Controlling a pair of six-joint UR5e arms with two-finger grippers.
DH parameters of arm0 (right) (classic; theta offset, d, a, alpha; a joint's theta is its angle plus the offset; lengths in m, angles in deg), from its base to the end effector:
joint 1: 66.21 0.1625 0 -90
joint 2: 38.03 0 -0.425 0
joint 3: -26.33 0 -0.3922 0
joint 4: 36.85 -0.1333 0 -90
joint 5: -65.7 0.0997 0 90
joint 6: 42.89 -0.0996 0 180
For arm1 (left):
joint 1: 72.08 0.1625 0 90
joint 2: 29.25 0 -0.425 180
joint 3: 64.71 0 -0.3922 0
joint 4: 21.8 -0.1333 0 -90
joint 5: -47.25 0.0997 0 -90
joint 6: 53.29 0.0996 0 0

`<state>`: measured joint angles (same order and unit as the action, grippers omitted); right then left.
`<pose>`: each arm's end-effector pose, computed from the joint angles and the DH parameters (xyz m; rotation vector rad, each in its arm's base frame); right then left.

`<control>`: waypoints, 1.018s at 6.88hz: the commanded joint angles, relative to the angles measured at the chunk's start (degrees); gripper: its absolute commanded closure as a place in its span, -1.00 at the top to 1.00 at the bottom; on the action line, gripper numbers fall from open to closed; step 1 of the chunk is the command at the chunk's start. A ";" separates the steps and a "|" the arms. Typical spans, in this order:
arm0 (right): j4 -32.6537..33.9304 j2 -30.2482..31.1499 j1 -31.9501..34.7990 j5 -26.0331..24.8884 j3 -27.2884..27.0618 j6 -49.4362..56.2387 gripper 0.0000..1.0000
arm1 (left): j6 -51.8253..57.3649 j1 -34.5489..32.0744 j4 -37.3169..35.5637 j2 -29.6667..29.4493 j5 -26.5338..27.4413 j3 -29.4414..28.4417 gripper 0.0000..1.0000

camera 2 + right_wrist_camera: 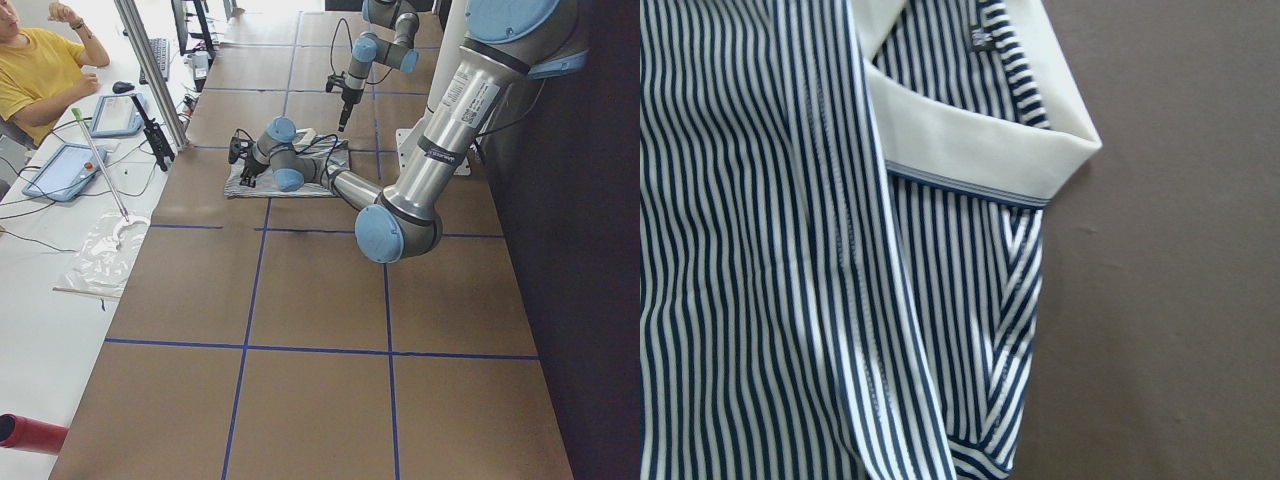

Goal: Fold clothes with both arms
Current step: 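Reach the right gripper toward the folded shirt edge near the collar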

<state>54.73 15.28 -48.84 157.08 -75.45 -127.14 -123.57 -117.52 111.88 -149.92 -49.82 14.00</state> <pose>-0.5859 -0.3204 0.2050 0.1419 -0.8075 0.1815 0.4190 -0.5980 0.3538 0.5012 0.9908 -0.3342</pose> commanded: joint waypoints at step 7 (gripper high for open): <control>2.55 6.74 2.57 3.35 -0.55 20.33 1.00 | -1.88 0.97 0.00 0.09 -0.04 0.22 -0.27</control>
<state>57.13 15.93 -47.67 159.48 -70.34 -109.49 -125.22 -116.64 111.95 -149.86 -49.86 14.03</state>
